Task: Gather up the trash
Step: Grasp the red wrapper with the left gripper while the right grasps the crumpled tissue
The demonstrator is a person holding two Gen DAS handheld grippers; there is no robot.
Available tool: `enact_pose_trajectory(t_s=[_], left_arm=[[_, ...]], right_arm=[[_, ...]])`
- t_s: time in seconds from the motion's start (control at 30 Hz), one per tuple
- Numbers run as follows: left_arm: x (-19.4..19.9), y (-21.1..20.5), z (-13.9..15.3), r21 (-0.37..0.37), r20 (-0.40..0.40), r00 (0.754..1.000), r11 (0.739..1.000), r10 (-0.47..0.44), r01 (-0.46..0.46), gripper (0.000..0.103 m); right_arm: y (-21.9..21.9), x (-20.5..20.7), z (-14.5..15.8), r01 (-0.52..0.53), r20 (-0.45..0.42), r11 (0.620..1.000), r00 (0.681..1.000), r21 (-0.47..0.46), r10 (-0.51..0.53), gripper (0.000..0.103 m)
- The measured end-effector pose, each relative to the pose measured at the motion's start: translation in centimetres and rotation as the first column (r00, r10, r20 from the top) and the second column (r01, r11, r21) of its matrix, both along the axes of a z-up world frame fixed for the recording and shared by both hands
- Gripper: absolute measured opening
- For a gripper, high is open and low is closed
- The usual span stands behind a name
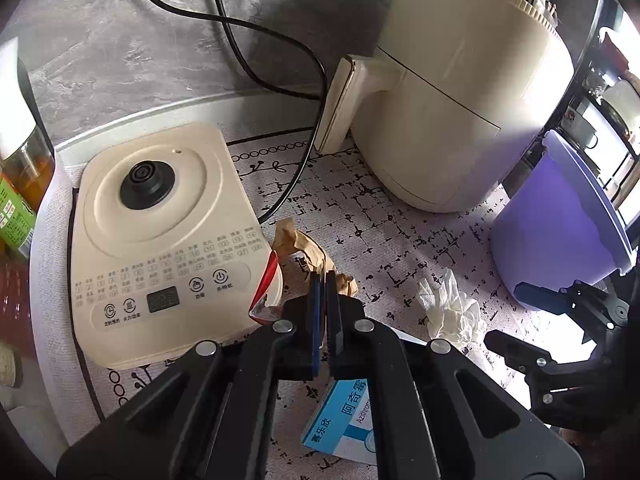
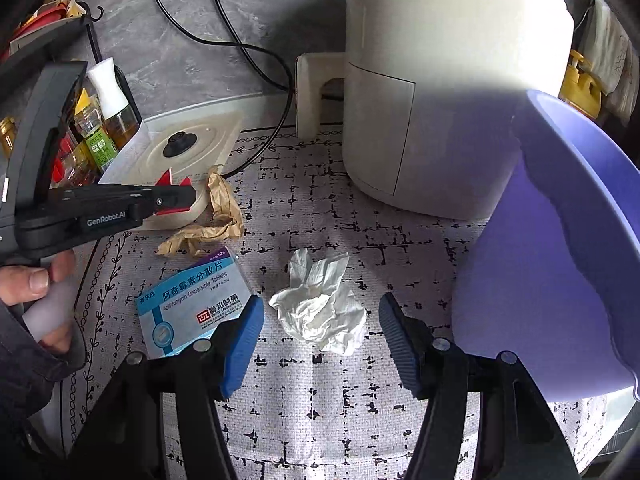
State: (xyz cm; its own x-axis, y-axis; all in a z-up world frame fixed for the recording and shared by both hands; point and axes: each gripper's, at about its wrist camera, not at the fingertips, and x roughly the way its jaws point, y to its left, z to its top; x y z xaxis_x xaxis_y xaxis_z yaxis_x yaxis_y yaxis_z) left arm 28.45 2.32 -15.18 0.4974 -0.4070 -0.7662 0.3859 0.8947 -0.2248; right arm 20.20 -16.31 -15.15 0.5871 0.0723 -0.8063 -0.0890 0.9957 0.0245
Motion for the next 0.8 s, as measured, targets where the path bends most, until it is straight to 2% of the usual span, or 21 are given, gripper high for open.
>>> enact_pose_trajectory(t_s=[0.3,0.4,0.47,0.53,0.8], left_arm=[[-1.6,3.6,-0.2,-0.013,-0.026,0.991,0.991,0.13,-0.13,0.004],[-2.5,4.2,0.0,-0.01,-0.027,0.986,0.987,0.163,-0.163,0.004],[-3.2,4.7,0.3,-0.007,-0.029,0.982,0.983,0.185,-0.186,0.004],[-3.9,4.7,0.7,0.006,-0.017,0.978,0.979,0.206,-0.205,0.004],[-7.2,5.5,2.6,0.008,0.019,0.961,0.962,0.274,-0.275,0.004]], right_arm=[[1.3,1.9,-2.6,-0.093,-0.049,0.994,0.995,-0.053,0.09,0.065],[1.3,2.2,-3.4,-0.118,-0.081,0.992,0.99,-0.043,0.114,0.052],[1.2,2.4,-4.0,-0.135,-0.11,0.991,0.985,-0.019,0.133,0.023],[0.9,2.2,-3.7,-0.111,-0.084,0.994,0.991,-0.023,0.109,0.011],[2.2,0.5,0.0,-0.18,0.028,0.984,0.983,-0.012,0.181,0.008]])
